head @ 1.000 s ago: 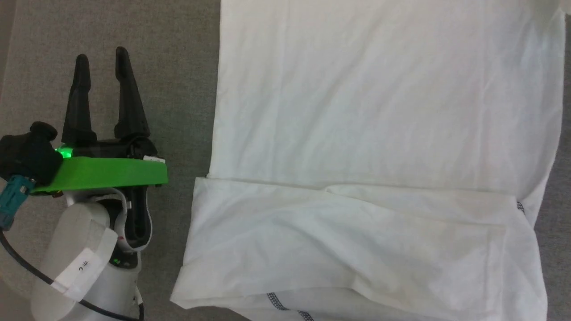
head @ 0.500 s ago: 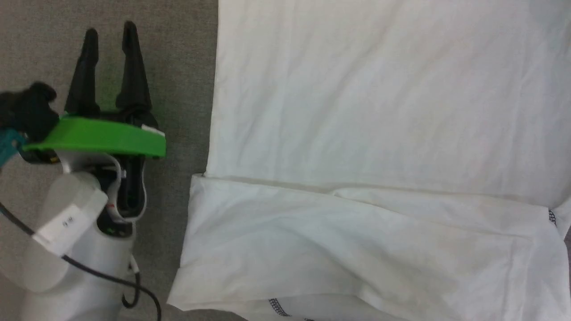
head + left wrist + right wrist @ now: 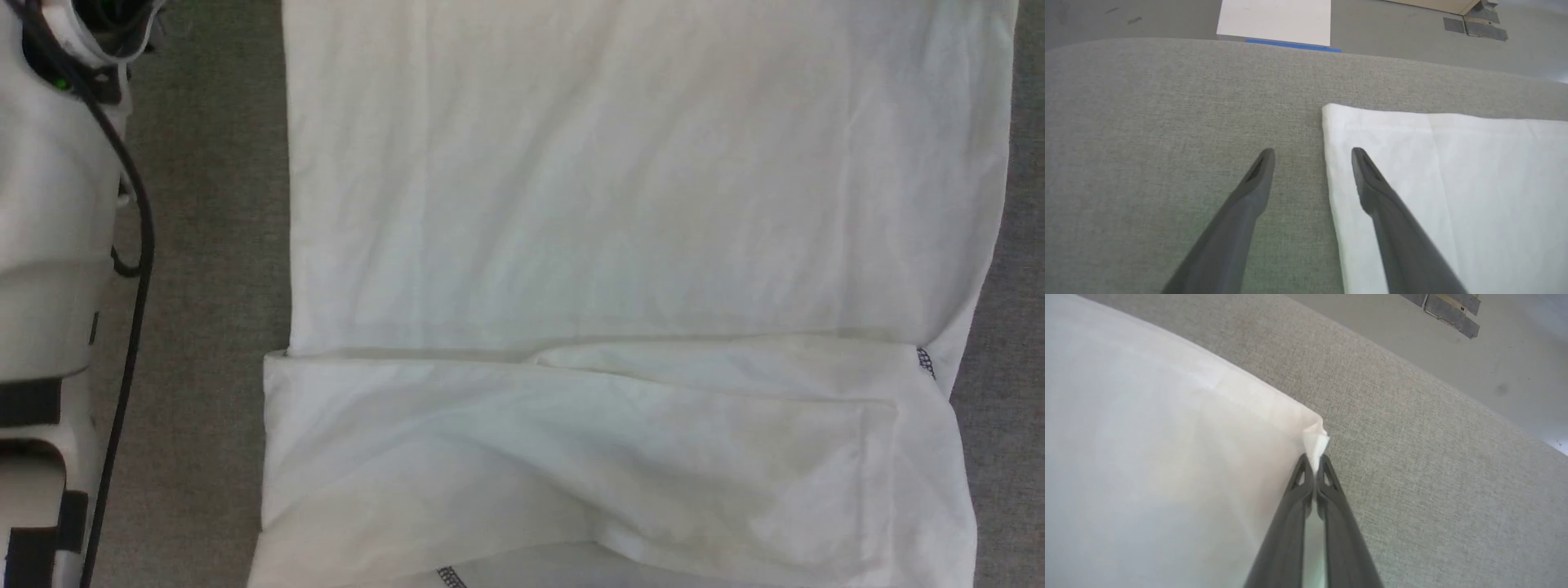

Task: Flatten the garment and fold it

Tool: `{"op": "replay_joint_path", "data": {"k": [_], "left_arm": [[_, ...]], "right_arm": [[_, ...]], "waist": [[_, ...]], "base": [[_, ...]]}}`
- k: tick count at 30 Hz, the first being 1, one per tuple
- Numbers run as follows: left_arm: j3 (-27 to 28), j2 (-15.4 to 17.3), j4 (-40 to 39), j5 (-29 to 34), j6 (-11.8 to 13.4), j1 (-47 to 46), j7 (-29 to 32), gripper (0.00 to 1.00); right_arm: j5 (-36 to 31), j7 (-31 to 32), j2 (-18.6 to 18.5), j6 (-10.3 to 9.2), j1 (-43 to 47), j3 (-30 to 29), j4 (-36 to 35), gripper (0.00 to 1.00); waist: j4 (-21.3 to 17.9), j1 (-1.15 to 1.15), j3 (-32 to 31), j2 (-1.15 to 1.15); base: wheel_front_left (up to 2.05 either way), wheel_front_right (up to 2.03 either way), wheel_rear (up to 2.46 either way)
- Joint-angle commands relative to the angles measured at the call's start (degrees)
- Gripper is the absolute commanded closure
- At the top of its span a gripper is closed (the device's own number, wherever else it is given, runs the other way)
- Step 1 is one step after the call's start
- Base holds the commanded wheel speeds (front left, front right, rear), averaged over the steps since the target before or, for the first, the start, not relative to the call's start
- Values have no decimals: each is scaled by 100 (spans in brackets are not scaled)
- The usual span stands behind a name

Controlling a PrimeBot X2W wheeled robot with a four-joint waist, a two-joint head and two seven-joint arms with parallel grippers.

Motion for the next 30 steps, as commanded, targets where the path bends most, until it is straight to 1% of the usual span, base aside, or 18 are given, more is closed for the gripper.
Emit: {"op": "replay_joint_path", "data": {"k": [1, 5, 10, 11, 12, 14, 16, 19, 22, 24, 28, 30], "left_arm": [[-65, -58, 161, 79, 83, -232, 184, 0], [-259, -104, 474, 215, 217, -629, 587, 0], [-584, -8, 788, 425, 234, -694, 1020, 0], [-612, 10, 825, 422, 224, -669, 1078, 75], [-589, 13, 830, 395, 224, -650, 1062, 100], [-515, -2, 813, 316, 232, -604, 991, 100], [-339, -39, 758, 220, 278, -597, 731, 100], [-91, -45, 705, 250, 377, -699, 99, 100], [83, -67, 725, 336, 374, -861, -613, 100], [96, -58, 795, 432, 277, -983, -1013, 100], [192, -56, 967, 551, 113, -1251, -1825, 100], [183, -26, 1067, 661, -26, -1392, -2277, 100]], "right_arm": [[85, -53, -5, -6, -109, 87, -29, 100], [232, -141, -13, -6, -174, 203, -51, 100], [350, -222, -76, -6, -160, 306, -18, 100], [364, -234, -92, -6, -161, 321, -9, 100], [376, -242, -102, -6, -165, 330, -2, 100], [399, -256, -134, -6, -177, 340, 14, 100], [406, -314, -163, -6, -204, 330, 10, 100], [410, -468, -177, -6, -272, 271, 6, 100], [332, -719, -192, -6, -355, 204, 9, 100], [205, -989, -201, -6, -426, 181, 23, 100], [-122, -1644, -132, -6, -605, -48, 115, 100], [-335, -2042, -71, -6, -721, -161, 198, 100]], "waist": [[-170, -1, 133, 0], [-291, -1, 265, 0], [-360, -1, 327, 0], [-366, -1, 332, 0], [-372, -1, 337, 0], [-369, -1, 341, 0], [-359, -1, 338, 0], [-341, -1, 325, 0], [-317, -1, 281, 0], [-309, -1, 235, 0], [-313, -1, 124, 0], [-314, -1, 57, 0]], "base": [[0, 0, 0], [0, 0, 0], [0, 0, 0], [0, 0, 0], [0, 0, 0], [0, 0, 0], [0, 0, 0], [0, 0, 0], [0, 0, 0], [0, 0, 0], [0, 0, 0], [0, 0, 0]]}}
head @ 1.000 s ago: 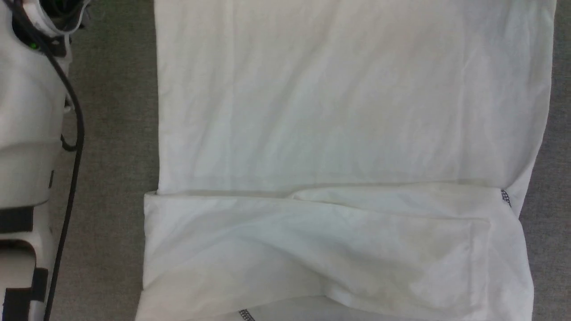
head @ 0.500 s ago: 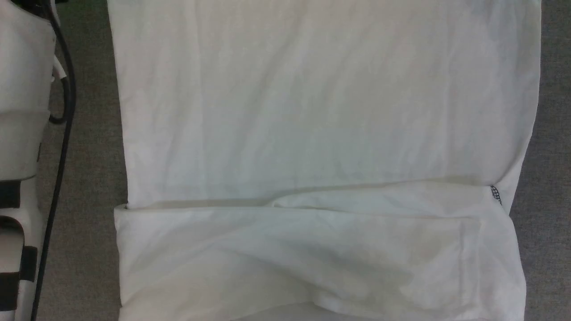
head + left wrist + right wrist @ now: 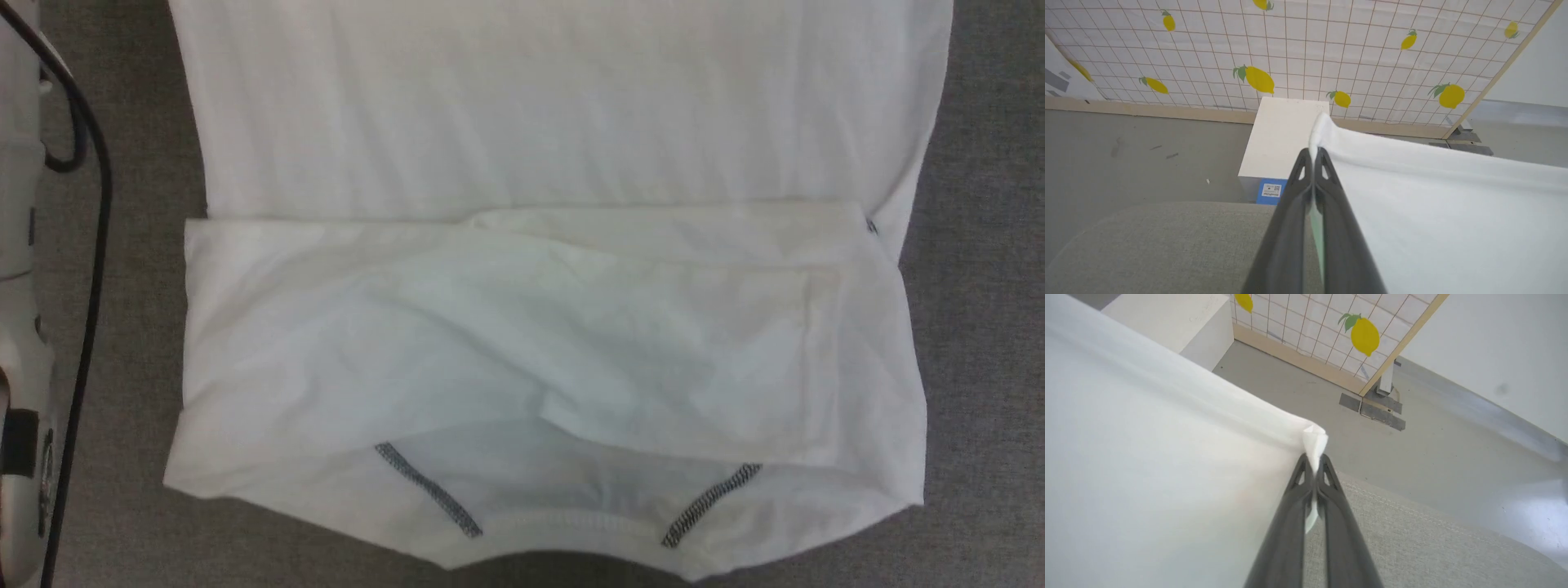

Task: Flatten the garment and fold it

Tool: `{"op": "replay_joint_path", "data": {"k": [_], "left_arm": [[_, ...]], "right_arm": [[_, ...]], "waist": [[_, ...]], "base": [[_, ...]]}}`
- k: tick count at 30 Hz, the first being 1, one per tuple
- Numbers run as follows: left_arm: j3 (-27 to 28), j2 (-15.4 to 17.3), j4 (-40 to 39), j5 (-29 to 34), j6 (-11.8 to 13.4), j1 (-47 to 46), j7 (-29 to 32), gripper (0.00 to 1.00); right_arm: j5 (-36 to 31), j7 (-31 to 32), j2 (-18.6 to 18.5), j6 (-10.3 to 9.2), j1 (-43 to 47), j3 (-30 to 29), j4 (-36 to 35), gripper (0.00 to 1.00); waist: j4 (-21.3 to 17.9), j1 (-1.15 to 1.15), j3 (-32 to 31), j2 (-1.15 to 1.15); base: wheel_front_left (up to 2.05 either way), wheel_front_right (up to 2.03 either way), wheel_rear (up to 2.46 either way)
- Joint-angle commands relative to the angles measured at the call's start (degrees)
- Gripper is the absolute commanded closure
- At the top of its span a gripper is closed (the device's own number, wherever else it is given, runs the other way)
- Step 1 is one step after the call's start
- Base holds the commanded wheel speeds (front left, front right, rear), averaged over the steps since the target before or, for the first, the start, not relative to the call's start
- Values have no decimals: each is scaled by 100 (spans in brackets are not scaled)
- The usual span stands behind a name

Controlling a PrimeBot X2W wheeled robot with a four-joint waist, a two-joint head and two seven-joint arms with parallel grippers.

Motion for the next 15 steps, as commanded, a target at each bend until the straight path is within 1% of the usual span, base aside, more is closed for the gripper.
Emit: {"op": "replay_joint_path", "data": {"k": [1, 4, 6, 8, 9, 11, 12, 15], "left_arm": [[37, 64, 98, 47, -78, -149, -193, 100], [59, 29, 309, 10, -270, -201, -549, 100], [38, 26, 452, -36, -458, -161, -693, 100], [-20, 30, 563, -93, -732, -33, -830, 100], [-99, 79, 622, -86, -939, 42, -879, 100], [-198, 101, 719, -130, -1221, 263, -962, 100], [-250, 102, 738, -150, -1322, 417, -1031, 100], [-436, 98, 721, -233, -1509, 948, -1093, 100]], "right_arm": [[-139, -190, 5, -11, -124, -62, 87, 100], [-260, -545, 94, -11, -188, -189, 266, 100], [-239, -686, 162, -11, -168, -220, 396, 100], [-184, -864, 175, -11, -70, -152, 496, 100], [-109, -955, 177, -11, 13, -100, 539, 100], [94, -1096, 176, -11, 227, -37, 627, 100], [204, -1159, 145, -11, 373, 44, 650, 100], [651, -1301, 86, -11, 847, 144, 612, 100]], "waist": [[-4, 0, -91, 0], [-5, 0, -225, 0], [-8, 0, -349, 0], [10, 0, -550, 0], [7, 0, -670, 0], [25, 0, -945, 0], [45, 0, -1108, 0], [99, 0, -1559, 0]], "base": [[0, 0, 0], [0, 0, 0], [0, 0, 0], [0, 0, 0], [0, 0, 0], [0, 0, 0], [0, 0, 0], [0, 0, 0]]}}
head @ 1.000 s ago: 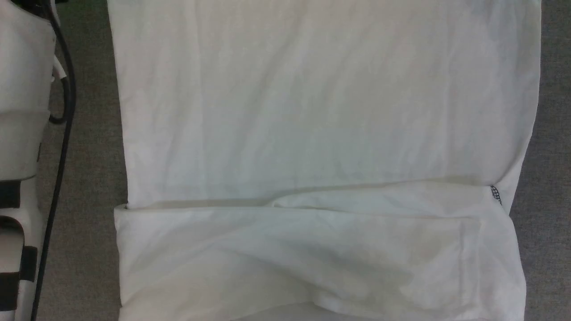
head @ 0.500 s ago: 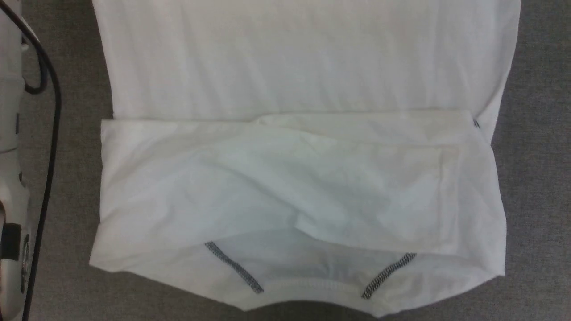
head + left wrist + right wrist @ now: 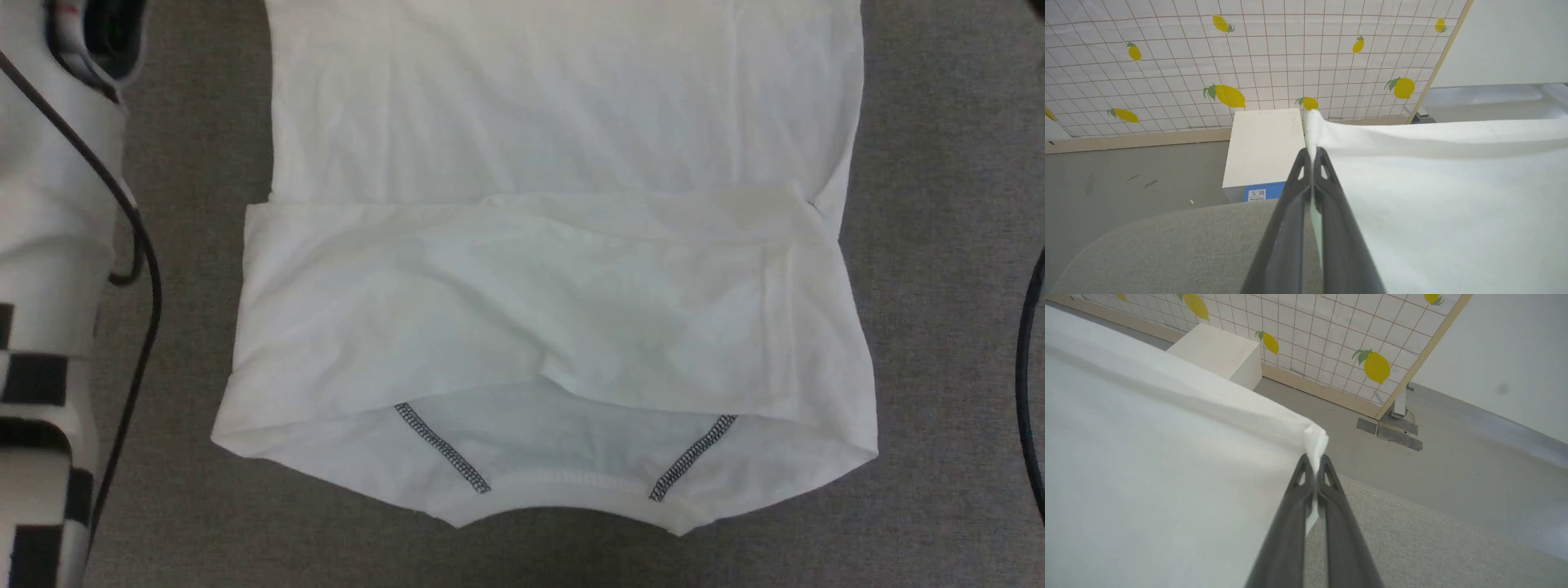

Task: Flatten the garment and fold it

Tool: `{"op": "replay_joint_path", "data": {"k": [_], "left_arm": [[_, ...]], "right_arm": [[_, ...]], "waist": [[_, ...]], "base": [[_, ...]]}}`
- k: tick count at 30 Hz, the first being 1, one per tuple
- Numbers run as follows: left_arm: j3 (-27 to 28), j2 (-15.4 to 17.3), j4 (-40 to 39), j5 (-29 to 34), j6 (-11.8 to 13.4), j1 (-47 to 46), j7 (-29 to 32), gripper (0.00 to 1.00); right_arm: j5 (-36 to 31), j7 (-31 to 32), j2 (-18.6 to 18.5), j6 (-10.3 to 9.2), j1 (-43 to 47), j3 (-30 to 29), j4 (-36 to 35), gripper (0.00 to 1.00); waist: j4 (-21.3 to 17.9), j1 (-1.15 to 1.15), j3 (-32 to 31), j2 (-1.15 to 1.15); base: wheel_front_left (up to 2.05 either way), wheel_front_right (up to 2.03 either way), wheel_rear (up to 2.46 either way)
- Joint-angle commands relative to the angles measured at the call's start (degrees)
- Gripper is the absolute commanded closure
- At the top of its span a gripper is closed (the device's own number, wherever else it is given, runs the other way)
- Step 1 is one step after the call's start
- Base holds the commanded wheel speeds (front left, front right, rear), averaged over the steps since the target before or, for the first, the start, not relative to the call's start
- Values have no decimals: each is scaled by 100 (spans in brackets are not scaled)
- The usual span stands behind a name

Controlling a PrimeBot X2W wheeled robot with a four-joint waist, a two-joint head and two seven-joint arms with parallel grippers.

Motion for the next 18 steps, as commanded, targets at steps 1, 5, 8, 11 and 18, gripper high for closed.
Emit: {"op": "replay_joint_path", "data": {"k": [1, 5, 8, 11, 18], "left_arm": [[-107, 60, -43, -64, -65, 350, -54, 100], [-192, 142, -296, -222, -122, 1088, -162, 100], [-180, 227, -576, -350, -111, 1704, -213, 100], [-173, 276, -979, -500, -9, 2446, -201, 100], [-169, 271, -2030, -826, 465, 4231, -190, 100]], "right_arm": [[240, -99, -59, -10, 328, 49, -70, 100], [936, -162, -149, -10, 1246, 47, -455, 100], [1321, -140, -189, -10, 1998, -20, -800, 100], [1523, -96, -244, -10, 2811, -122, -1176, 100], [1751, 70, -58, -10, 4428, -455, -1849, 100]], "waist": [[97, 0, -802, 0], [138, 0, -1366, 0], [124, 0, -1766, 0], [125, 0, -2109, 0], [128, 0, -2642, 0]], "base": [[0, 0, 0], [0, 0, 0], [0, 0, 0], [0, 0, 0], [0, 0, 0]]}}
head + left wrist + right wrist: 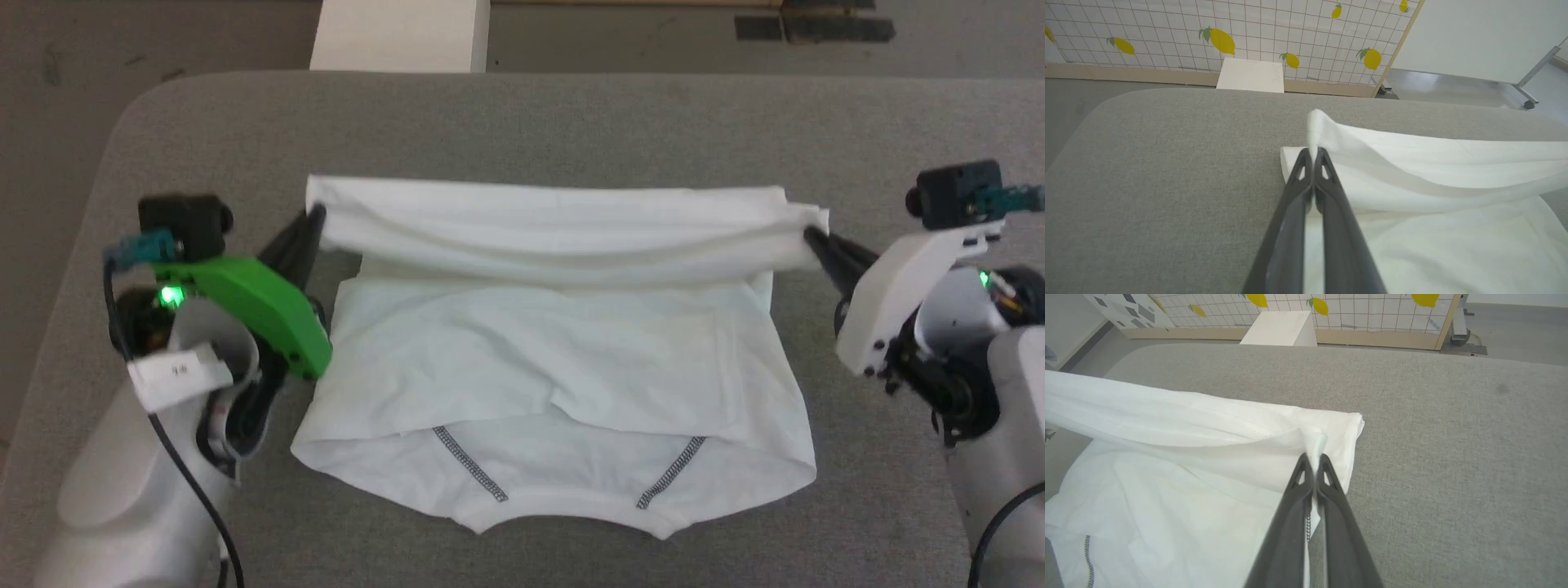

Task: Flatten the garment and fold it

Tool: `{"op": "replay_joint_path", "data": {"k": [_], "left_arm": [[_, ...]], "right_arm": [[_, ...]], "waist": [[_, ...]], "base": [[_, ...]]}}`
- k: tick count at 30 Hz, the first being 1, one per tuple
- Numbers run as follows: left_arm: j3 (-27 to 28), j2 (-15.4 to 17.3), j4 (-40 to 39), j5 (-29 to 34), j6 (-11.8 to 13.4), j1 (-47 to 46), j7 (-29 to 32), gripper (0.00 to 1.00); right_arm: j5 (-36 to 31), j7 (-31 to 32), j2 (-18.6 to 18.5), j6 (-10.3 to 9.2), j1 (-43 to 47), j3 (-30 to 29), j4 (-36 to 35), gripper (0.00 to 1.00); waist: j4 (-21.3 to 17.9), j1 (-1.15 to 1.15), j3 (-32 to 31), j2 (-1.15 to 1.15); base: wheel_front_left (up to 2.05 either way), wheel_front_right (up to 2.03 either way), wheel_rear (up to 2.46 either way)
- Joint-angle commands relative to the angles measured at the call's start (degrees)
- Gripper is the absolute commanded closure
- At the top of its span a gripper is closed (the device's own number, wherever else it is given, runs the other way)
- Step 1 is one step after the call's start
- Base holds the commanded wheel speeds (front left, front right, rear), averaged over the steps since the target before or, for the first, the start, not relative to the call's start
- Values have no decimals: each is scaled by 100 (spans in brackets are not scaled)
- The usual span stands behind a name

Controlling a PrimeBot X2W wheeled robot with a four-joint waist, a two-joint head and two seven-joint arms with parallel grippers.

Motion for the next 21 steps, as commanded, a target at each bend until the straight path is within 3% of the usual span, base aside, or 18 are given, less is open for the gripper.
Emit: {"op": "replay_joint_path", "data": {"k": [1, 8, 15, 21], "left_arm": [[23, 0, -146, -127, 123, 382, -27, 100], [213, -107, -704, -456, 592, 1810, -329, 100], [279, -220, -853, -689, 854, 2545, -378, 100], [132, -296, -610, -767, 1002, 2927, -194, 100]], "right_arm": [[36, 23, 98, -9, 261, -62, -115, 100], [21, 199, 353, -9, 1355, -419, -551, 100], [-62, 397, 658, -9, 2221, -792, -834, 100], [-198, 537, 915, -9, 2798, -783, -767, 100]], "waist": [[17, 1, -589, 0], [-5, 1, -867, 0], [-15, 1, -902, 0], [-57, 1, -904, 0]], "base": [[0, 0, 0], [0, 0, 0], [0, 0, 0], [0, 0, 0]]}}
